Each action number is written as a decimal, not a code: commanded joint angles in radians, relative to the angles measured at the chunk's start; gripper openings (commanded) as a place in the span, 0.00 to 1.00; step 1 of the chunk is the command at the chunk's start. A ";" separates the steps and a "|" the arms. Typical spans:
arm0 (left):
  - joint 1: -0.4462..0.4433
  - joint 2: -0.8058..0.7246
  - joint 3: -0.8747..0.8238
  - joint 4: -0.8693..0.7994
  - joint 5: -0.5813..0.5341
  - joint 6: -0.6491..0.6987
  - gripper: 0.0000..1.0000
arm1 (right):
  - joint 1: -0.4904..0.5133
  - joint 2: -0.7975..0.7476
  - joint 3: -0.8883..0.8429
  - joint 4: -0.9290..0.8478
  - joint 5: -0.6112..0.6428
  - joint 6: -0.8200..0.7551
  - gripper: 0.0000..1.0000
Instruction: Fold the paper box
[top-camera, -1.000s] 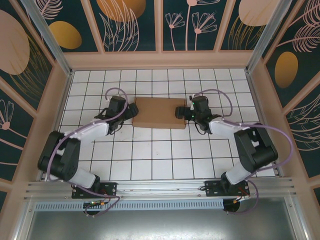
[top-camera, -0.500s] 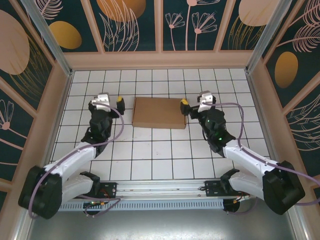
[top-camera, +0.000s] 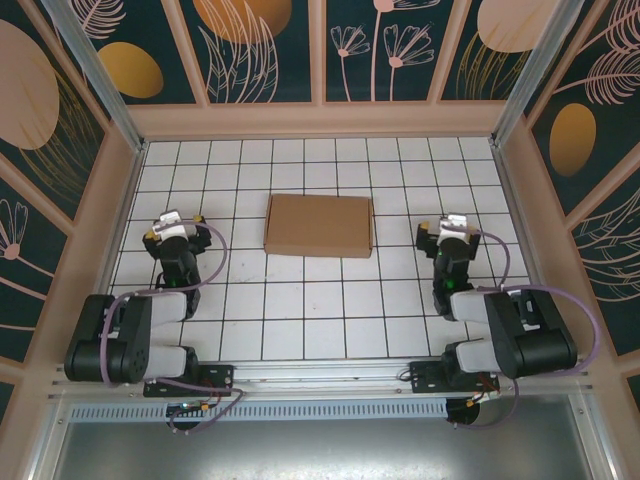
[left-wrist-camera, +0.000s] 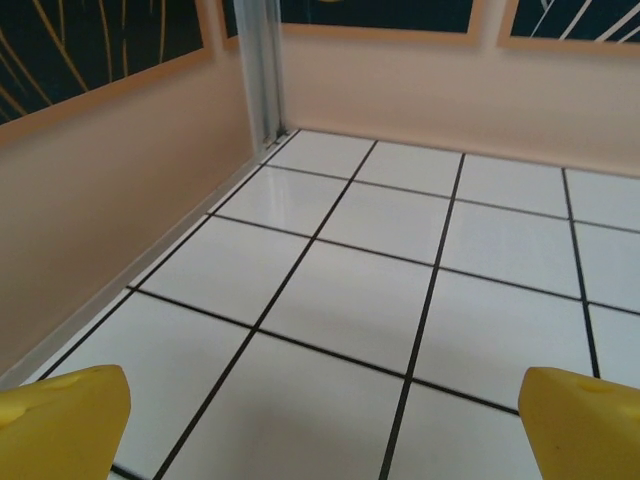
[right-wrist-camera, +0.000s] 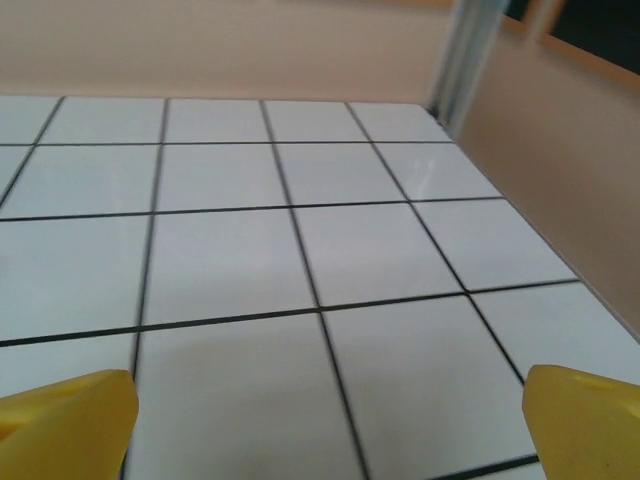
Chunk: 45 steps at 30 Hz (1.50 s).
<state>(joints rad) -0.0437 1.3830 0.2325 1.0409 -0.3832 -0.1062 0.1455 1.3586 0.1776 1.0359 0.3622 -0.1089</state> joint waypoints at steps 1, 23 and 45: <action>0.024 0.115 -0.079 0.345 0.122 -0.011 0.99 | -0.071 0.069 -0.060 0.385 -0.164 0.066 0.99; 0.032 0.135 0.002 0.232 0.219 0.023 0.99 | -0.160 0.204 0.033 0.301 -0.332 0.117 0.99; 0.031 0.135 0.002 0.232 0.219 0.023 0.99 | -0.162 0.204 0.033 0.300 -0.334 0.119 0.99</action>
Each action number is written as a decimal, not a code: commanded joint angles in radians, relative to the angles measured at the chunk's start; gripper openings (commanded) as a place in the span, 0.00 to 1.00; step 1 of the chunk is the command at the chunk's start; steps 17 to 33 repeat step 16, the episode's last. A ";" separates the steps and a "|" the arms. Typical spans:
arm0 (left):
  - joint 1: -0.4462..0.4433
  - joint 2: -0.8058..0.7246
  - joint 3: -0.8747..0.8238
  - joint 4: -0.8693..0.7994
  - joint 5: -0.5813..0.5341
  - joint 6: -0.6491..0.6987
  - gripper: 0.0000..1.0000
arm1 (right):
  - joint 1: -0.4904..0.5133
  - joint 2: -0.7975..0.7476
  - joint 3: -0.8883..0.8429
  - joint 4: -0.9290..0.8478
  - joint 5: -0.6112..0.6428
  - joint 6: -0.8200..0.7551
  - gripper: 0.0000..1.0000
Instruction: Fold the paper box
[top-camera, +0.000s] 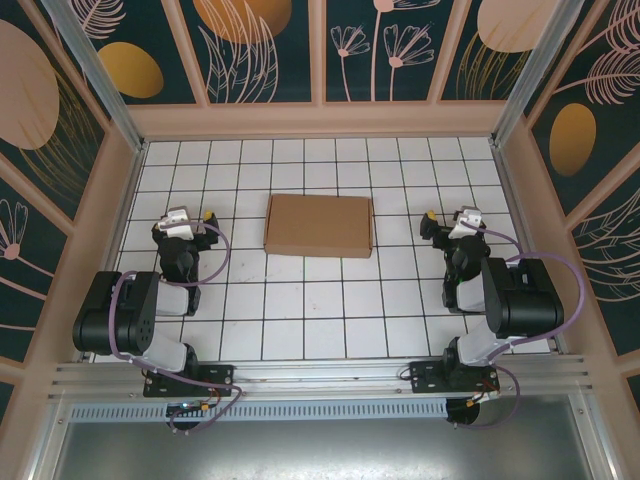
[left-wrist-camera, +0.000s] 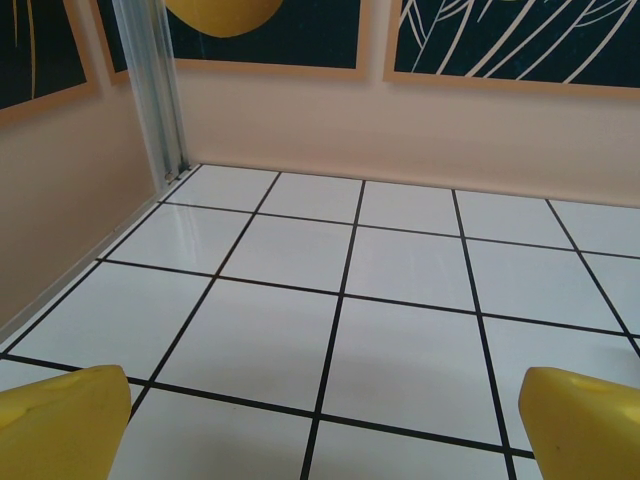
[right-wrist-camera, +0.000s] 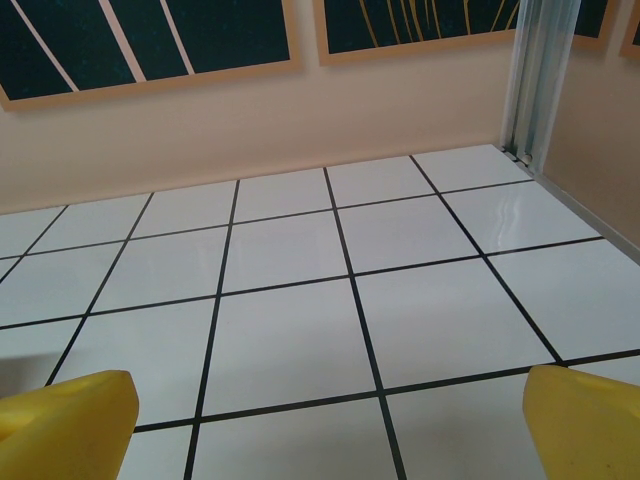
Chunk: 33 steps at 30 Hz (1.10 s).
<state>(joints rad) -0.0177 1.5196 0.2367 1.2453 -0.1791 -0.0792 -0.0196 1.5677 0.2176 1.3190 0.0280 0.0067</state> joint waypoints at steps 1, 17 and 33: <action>0.005 -0.002 -0.002 0.028 0.015 -0.004 0.99 | 0.003 -0.006 -0.007 0.017 0.001 0.003 0.99; 0.005 -0.002 -0.002 0.028 0.015 -0.004 0.99 | 0.003 -0.005 -0.006 0.017 0.000 0.003 0.99; 0.005 -0.002 -0.002 0.028 0.015 -0.004 0.99 | 0.003 -0.005 -0.006 0.017 0.000 0.003 0.99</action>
